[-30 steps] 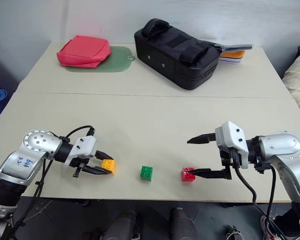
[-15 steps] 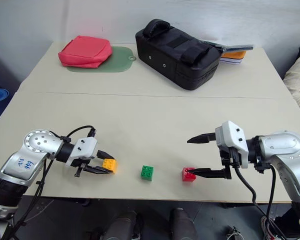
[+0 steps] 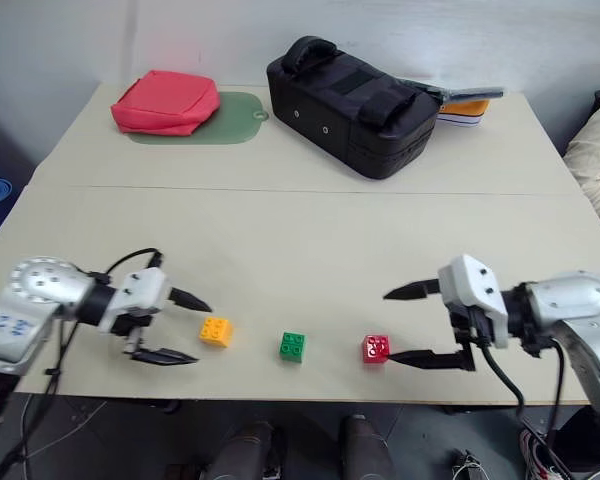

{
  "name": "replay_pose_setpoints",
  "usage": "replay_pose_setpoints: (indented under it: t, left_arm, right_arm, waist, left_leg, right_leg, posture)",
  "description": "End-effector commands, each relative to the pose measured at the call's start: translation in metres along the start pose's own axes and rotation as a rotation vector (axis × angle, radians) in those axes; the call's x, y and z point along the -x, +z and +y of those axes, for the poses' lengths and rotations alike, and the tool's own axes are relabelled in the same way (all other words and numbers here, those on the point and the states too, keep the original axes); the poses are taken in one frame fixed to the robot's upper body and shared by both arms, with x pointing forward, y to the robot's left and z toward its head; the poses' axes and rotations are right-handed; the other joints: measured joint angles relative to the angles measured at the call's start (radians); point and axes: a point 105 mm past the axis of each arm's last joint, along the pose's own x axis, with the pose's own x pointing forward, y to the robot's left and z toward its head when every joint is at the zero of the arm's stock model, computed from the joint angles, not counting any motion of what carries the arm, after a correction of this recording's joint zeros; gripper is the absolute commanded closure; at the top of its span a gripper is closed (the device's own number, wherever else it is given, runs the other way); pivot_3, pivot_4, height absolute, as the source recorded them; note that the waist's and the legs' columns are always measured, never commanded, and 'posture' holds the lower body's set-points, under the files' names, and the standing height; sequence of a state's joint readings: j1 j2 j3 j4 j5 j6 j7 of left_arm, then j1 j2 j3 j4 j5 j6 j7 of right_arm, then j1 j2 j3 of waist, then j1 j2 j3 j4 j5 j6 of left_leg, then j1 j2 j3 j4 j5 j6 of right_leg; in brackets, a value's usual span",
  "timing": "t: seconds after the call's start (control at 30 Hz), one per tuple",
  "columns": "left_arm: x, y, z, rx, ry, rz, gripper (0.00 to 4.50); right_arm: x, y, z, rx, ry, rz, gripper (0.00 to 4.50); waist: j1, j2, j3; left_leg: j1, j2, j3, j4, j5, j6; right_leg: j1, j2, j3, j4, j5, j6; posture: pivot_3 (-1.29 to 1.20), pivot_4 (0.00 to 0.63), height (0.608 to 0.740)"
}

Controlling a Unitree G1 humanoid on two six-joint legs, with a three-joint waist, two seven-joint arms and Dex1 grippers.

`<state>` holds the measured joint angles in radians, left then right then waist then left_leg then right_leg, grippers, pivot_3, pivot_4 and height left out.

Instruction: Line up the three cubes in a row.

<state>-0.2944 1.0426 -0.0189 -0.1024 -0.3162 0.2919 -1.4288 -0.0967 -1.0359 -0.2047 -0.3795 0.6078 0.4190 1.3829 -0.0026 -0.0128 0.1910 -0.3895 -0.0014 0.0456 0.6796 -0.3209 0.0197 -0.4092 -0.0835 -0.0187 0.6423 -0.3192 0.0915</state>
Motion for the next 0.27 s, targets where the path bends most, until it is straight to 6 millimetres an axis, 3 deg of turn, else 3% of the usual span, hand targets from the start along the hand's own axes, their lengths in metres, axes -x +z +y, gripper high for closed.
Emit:
replay_pose_setpoints:
  t: [0.03,0.13,0.27]
  left_arm:
    - [0.04,-0.002,-0.005,0.024,0.047,0.018,0.04]
    - [0.067,-0.002,-0.007,0.082,0.098,0.018,0.04]
    - [0.082,0.002,-0.011,0.124,0.134,-0.004,0.04]
  right_arm:
    - [0.034,0.002,0.004,0.024,-0.038,0.032,0.0]
    - [0.059,-0.018,0.011,-0.046,-0.07,0.079,0.0]
    - [0.077,-0.036,0.015,-0.11,-0.121,0.103,0.0]
  waist:
    - [0.0,0.0,0.0]
    - [0.0,0.0,0.0]
    - [0.001,0.0,0.0]
  left_leg:
    - [0.0,0.0,0.0,0.0,0.0,0.0]
    - [0.002,0.0,0.0,0.0,-0.001,0.002]
    - [0.003,0.0,0.0,-0.001,-0.004,0.006]
  right_leg:
    - [0.0,0.0,0.0,0.0,0.0,0.0]
    - [0.002,0.0,0.0,-0.005,0.0,0.0]
    - [0.003,-0.002,-0.001,-0.005,0.0,-0.001]
  posture:
    - [0.0,0.15,0.74]
    - [0.0,0.15,0.74]
    - [0.0,0.15,0.74]
